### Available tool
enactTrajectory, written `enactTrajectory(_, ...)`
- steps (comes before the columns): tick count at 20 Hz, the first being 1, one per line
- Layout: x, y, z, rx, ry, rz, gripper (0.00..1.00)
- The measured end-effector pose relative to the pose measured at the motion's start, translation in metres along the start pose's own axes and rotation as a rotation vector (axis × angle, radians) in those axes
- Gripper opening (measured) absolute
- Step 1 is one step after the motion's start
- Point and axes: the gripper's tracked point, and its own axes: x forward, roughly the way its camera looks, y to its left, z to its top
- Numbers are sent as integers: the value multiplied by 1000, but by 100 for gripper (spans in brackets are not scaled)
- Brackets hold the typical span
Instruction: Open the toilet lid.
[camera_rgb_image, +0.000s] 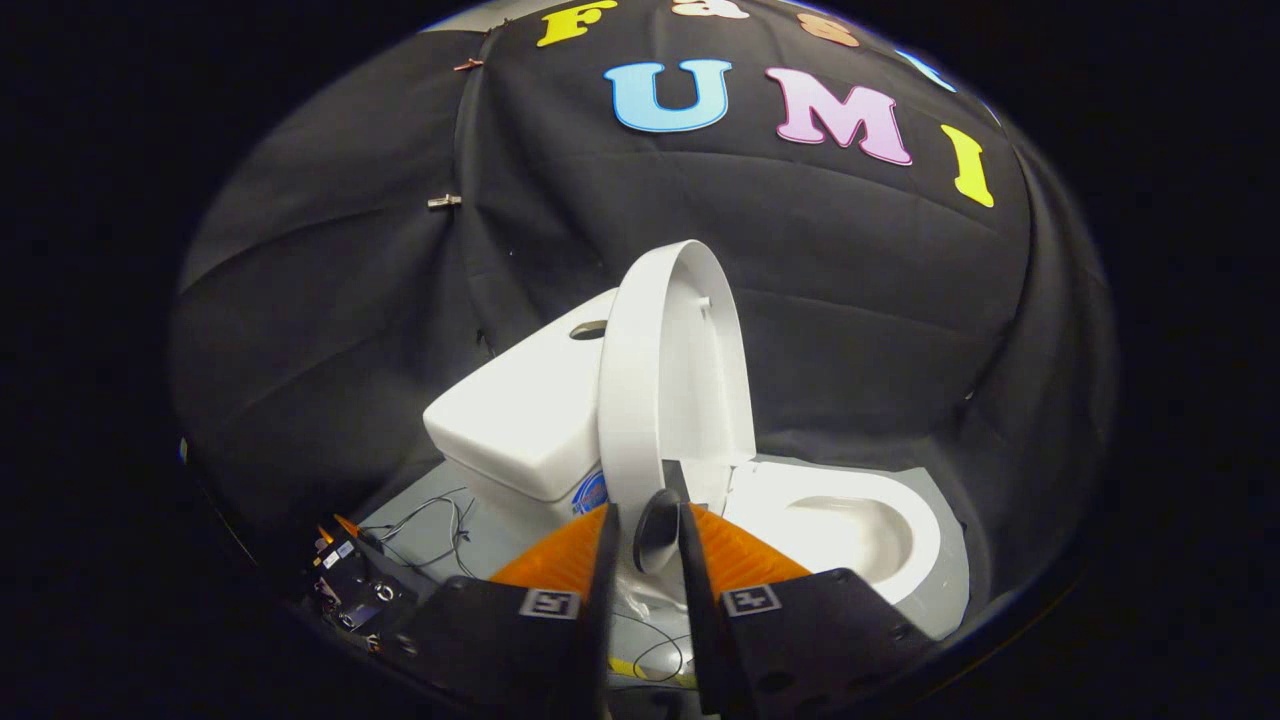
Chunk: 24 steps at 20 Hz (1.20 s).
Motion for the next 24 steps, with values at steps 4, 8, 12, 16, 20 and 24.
enactTrajectory(4,-2,1,6,-10,-8,-3,97)
enactTrajectory(8,-8,4,6,-31,-13,-6,99)
enactTrajectory(12,-18,2,18,-1,-39,2,99)
enactTrajectory(16,-41,-1,41,7,-102,15,99)
enactTrajectory(20,-76,-10,75,34,-189,32,99)
enactTrajectory(24,-115,-28,102,25,-280,10,99)
